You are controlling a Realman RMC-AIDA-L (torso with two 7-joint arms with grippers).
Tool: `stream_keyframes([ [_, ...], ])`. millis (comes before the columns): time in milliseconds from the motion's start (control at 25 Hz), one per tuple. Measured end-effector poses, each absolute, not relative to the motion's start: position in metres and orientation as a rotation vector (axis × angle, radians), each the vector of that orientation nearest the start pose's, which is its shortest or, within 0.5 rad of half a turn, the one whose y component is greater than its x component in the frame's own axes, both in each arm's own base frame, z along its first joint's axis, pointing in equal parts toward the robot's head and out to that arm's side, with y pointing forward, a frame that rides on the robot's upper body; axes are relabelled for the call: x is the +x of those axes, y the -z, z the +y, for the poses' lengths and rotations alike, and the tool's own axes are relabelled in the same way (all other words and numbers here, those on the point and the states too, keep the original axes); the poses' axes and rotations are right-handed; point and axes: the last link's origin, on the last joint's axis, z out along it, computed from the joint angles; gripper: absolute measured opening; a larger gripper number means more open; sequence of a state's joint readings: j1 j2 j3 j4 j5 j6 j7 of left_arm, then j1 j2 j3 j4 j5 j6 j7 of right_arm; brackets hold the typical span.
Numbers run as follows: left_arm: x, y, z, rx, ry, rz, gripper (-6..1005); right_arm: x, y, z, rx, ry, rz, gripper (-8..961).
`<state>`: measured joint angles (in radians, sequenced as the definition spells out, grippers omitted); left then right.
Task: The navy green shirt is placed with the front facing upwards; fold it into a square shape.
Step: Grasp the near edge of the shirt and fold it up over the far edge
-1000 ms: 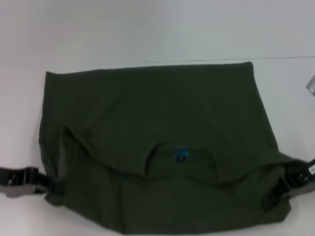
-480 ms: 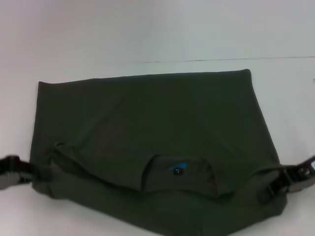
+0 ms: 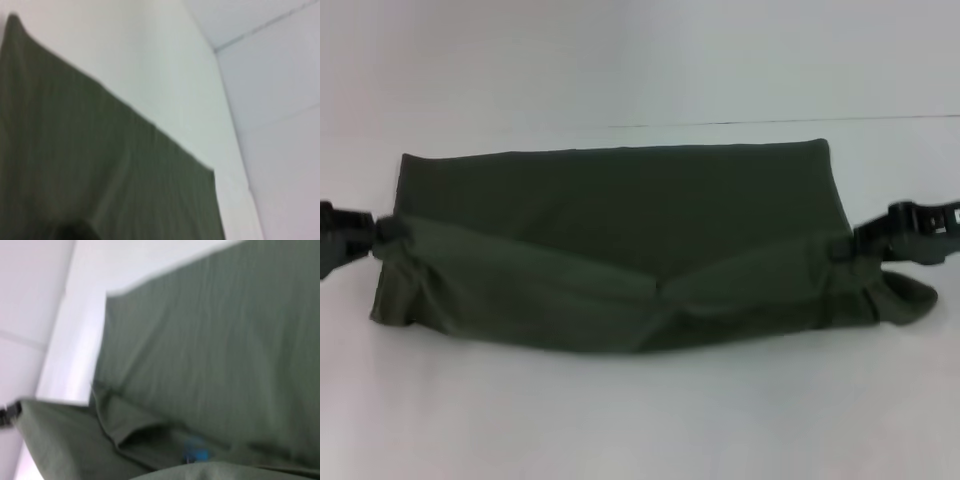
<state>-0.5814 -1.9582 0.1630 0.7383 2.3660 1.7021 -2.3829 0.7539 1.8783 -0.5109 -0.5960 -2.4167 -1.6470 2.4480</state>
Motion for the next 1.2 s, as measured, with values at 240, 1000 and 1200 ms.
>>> stream_keyframes([
  [240, -0.316, -0.095, 0.346, -1.917, 0.98, -1.898, 51, 0.271, -0.067, 0.392, -2.183, -0.572, 1.916, 119],
  [1000, -0.334, -0.052, 0.371, -1.571, 1.177, -1.766, 55, 0.269, -0.03, 0.426, -1.916, -0.812, 1.754, 120],
  [1200, -0.33, -0.046, 0.381, -1.522, 1.204, -1.707, 56, 0.264, -0.027, 0.431, -1.885, -0.867, 1.716, 118],
])
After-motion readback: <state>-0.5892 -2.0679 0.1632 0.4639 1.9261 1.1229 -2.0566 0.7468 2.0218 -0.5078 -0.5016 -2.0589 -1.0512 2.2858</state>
